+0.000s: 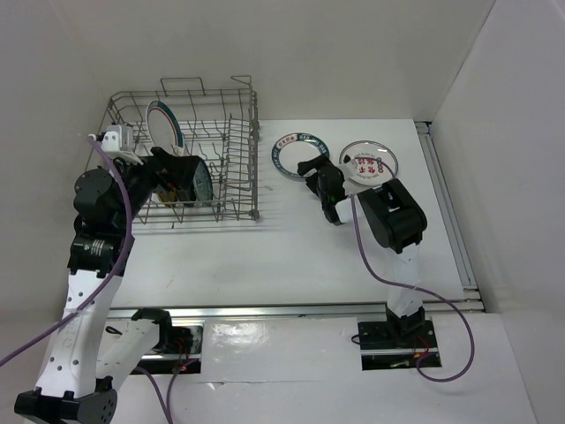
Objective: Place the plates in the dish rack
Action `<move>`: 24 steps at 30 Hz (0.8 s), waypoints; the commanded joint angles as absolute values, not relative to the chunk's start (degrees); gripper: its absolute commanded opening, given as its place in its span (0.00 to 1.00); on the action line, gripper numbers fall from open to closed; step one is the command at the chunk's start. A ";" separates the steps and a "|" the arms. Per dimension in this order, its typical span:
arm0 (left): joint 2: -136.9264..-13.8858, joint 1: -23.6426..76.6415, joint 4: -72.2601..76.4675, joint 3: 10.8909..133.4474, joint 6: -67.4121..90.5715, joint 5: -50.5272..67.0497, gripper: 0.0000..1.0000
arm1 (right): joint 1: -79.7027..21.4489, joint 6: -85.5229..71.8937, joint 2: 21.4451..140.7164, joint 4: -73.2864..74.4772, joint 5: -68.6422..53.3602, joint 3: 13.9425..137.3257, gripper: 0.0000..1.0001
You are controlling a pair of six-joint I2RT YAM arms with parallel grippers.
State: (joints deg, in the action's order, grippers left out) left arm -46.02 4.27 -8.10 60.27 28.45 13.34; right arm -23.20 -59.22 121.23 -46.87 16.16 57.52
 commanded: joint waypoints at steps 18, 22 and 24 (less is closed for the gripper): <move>-45.70 4.39 -7.65 61.61 27.25 13.10 1.00 | -20.48 -74.70 127.27 -18.11 19.34 69.52 0.01; -45.70 4.39 -7.65 61.61 27.25 12.57 1.00 | -18.81 -75.93 128.32 -16.88 13.90 70.84 0.00; -45.70 4.39 -7.65 61.61 27.25 12.57 1.00 | -18.81 -76.63 127.10 -16.88 13.18 70.14 0.00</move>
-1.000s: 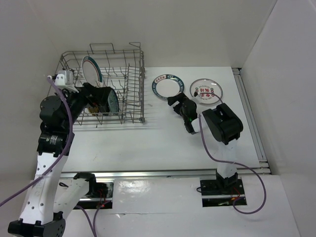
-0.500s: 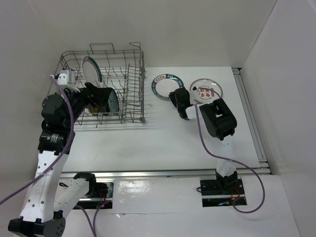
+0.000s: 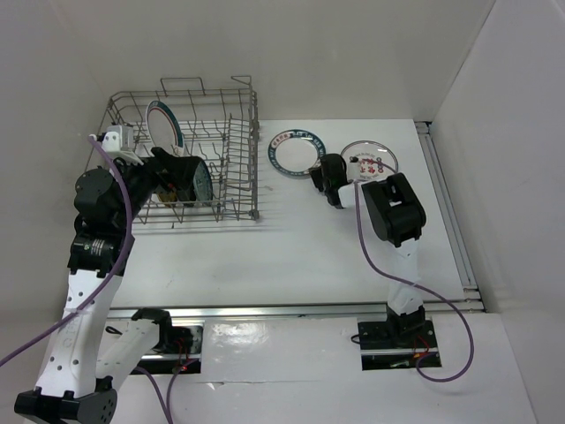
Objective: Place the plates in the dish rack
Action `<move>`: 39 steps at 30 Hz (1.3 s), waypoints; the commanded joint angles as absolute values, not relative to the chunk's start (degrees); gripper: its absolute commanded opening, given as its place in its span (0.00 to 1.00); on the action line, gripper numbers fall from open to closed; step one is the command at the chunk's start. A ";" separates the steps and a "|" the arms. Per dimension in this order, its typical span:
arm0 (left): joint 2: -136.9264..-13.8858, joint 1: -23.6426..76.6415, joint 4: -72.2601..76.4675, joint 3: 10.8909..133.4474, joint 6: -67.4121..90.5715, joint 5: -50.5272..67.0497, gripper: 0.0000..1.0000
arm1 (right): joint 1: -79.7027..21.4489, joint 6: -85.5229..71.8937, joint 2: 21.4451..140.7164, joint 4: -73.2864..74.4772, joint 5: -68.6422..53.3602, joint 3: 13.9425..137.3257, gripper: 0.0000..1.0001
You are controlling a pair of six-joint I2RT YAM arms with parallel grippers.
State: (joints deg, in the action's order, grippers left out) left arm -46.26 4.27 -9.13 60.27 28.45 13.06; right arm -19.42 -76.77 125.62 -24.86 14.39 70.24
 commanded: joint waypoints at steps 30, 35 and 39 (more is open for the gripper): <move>-46.93 4.39 1.67 58.10 29.97 30.23 1.00 | -42.46 -29.98 60.65 -25.84 24.65 48.69 0.00; -47.98 4.39 0.26 58.62 29.97 29.44 1.00 | -42.45 -28.74 60.64 -24.79 17.24 49.92 0.00; -49.30 4.39 0.26 58.62 29.97 30.15 1.00 | -40.35 -30.84 61.69 -25.39 9.60 51.24 0.00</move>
State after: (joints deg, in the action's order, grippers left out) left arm -48.60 4.32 -2.83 57.84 28.97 28.38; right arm -41.78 -30.74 62.04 -18.31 16.71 48.42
